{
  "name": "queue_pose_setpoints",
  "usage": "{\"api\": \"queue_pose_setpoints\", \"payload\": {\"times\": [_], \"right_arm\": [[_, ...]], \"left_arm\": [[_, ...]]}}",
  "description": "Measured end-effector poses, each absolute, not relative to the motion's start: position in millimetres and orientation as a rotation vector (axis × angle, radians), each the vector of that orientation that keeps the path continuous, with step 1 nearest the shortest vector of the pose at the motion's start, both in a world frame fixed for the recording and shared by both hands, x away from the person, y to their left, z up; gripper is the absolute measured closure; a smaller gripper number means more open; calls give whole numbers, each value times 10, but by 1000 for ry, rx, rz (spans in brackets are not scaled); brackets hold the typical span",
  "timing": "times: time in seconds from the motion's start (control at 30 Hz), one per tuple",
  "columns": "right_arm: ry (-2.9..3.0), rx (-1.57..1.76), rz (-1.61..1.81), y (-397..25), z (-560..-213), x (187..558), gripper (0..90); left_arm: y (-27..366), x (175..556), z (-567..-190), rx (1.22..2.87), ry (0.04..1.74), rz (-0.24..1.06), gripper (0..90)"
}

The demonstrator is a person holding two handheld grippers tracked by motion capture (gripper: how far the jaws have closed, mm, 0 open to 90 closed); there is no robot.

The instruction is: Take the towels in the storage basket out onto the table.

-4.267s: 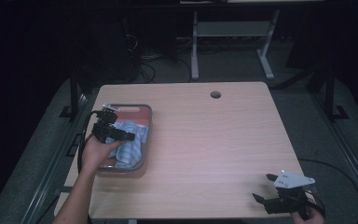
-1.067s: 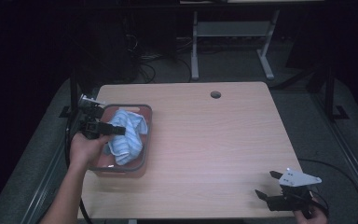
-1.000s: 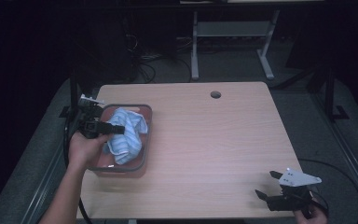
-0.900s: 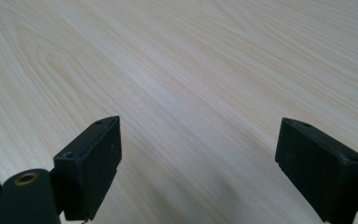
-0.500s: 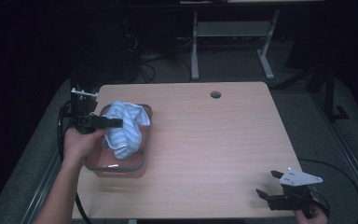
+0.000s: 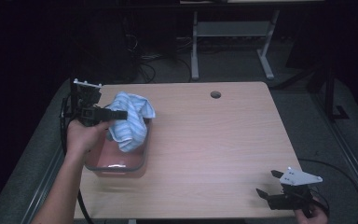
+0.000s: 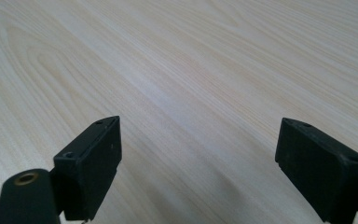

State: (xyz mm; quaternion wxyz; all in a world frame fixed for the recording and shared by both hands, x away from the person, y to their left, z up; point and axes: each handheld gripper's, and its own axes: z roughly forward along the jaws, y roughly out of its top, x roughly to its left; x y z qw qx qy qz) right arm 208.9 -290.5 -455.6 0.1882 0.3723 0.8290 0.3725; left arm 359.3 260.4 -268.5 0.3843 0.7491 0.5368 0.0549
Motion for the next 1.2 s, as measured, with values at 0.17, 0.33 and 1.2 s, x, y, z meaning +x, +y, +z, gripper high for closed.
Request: {"api": "queue_pose_setpoints", "payload": {"times": [0.17, 0.33, 1.2], "right_arm": [[2332, 1048, 1047, -2905, -4558, 2094, 138], [2333, 1049, 1049, -2903, -4556, 2100, 139], [2331, 1064, 1048, -2895, -4556, 2109, 138]], "left_arm": [[2538, 3612, -2607, 1910, 1356, 137, 616], [2482, 3623, -2546, 1912, 1348, 139, 616], [1878, 3757, -2448, 1971, 1242, 101, 615]]}}
